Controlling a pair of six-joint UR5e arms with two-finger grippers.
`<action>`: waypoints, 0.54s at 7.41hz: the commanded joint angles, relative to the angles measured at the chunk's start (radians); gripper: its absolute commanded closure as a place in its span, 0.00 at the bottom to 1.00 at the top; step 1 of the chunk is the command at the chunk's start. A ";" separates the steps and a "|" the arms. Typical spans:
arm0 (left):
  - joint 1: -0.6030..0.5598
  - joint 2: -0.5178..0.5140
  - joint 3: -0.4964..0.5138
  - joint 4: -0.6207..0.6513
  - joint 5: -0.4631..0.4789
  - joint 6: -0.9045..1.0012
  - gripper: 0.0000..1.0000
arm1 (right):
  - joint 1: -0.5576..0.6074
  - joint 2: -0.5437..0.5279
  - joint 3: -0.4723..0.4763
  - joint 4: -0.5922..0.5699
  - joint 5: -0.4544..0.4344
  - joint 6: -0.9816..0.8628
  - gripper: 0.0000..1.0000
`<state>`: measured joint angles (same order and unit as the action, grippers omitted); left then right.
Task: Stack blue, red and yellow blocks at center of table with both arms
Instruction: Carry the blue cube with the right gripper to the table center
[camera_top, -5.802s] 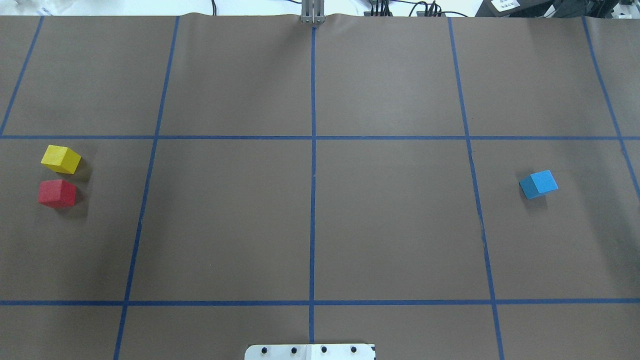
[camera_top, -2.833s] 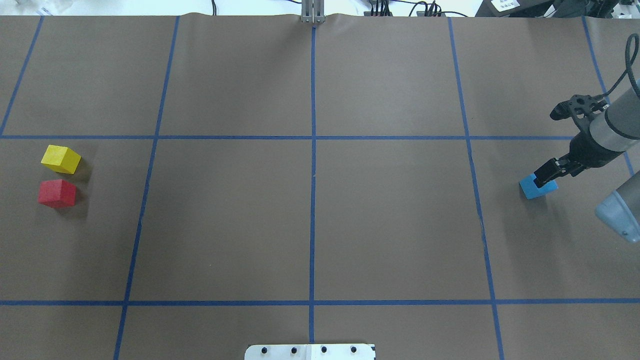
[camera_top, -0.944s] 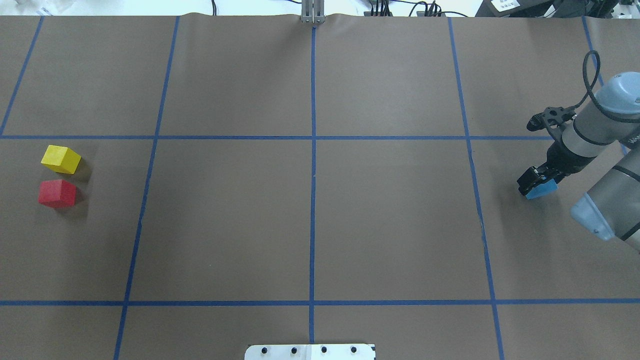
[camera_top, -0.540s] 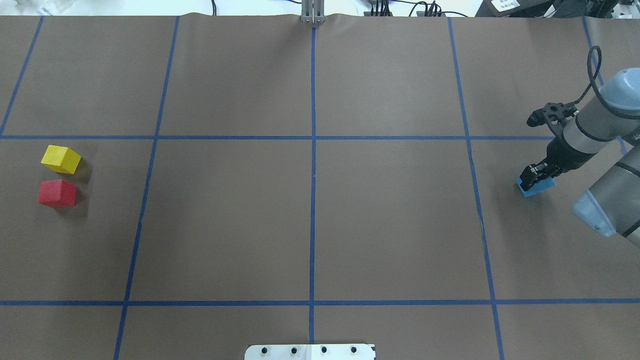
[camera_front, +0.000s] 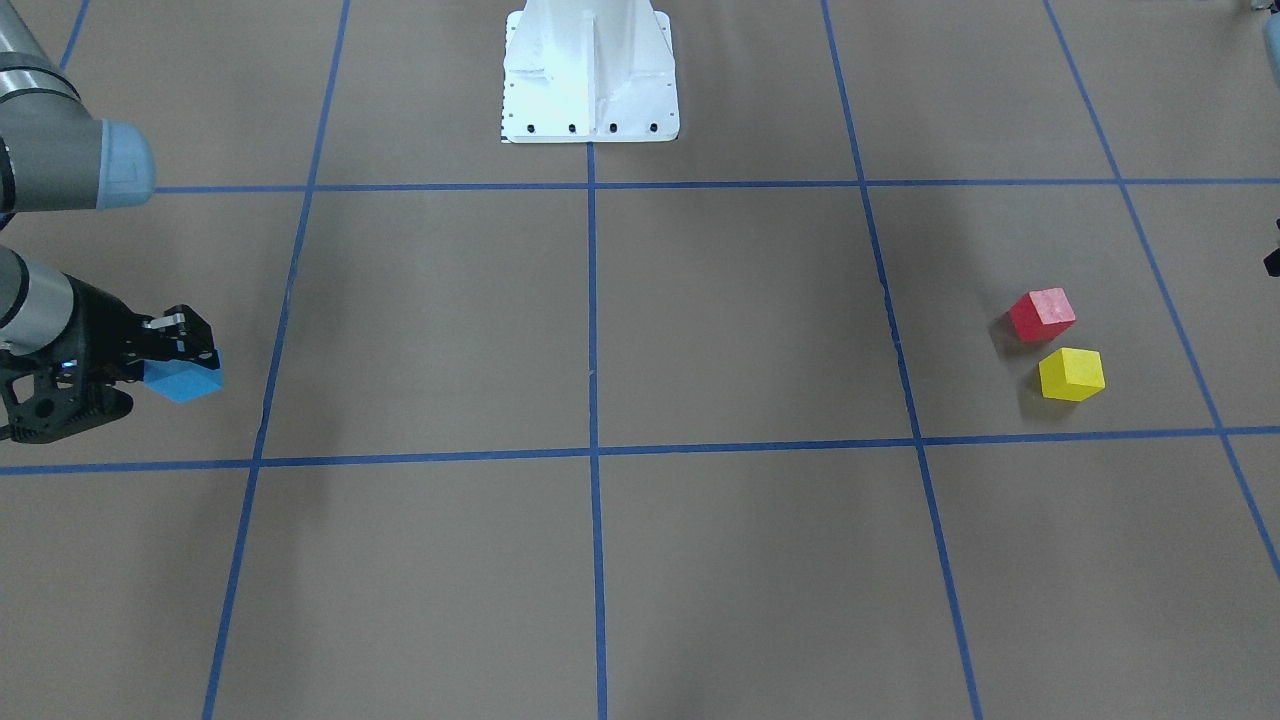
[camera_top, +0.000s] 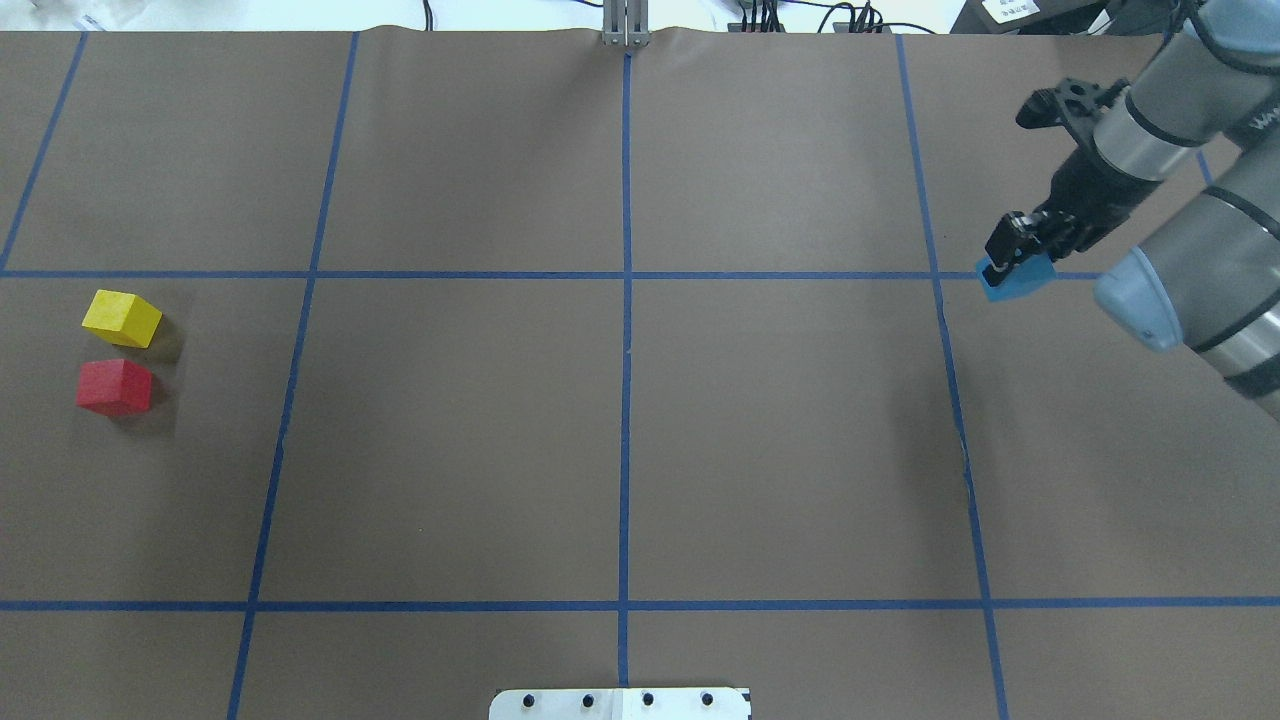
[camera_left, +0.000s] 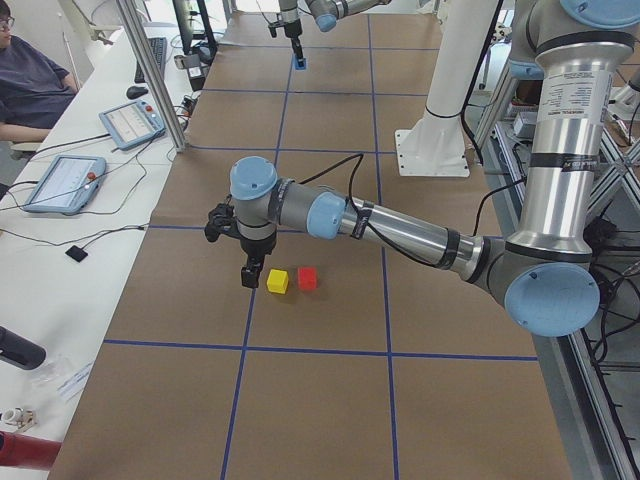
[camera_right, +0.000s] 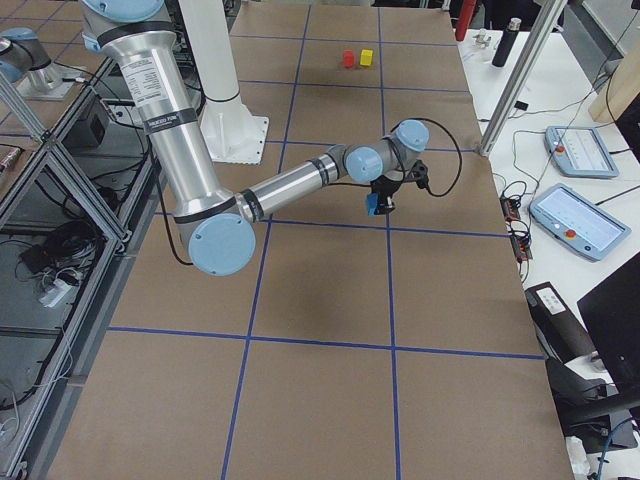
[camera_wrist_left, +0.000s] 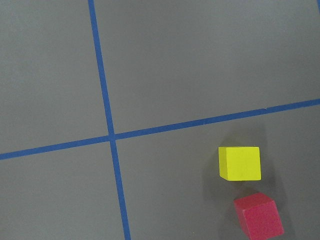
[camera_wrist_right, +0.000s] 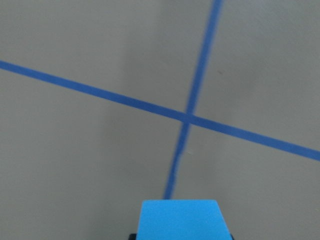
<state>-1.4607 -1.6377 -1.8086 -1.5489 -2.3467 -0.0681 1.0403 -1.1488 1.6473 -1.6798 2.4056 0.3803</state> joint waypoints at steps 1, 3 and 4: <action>0.005 -0.004 0.002 -0.005 -0.002 0.001 0.00 | -0.098 0.212 -0.027 -0.141 -0.069 0.151 1.00; 0.005 -0.027 0.008 0.006 0.001 -0.001 0.00 | -0.207 0.456 -0.207 -0.138 -0.118 0.326 1.00; 0.005 -0.027 0.008 0.010 0.001 -0.001 0.00 | -0.277 0.545 -0.298 -0.109 -0.178 0.409 1.00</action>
<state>-1.4559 -1.6574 -1.8023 -1.5453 -2.3465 -0.0689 0.8476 -0.7366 1.4648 -1.8093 2.2845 0.6743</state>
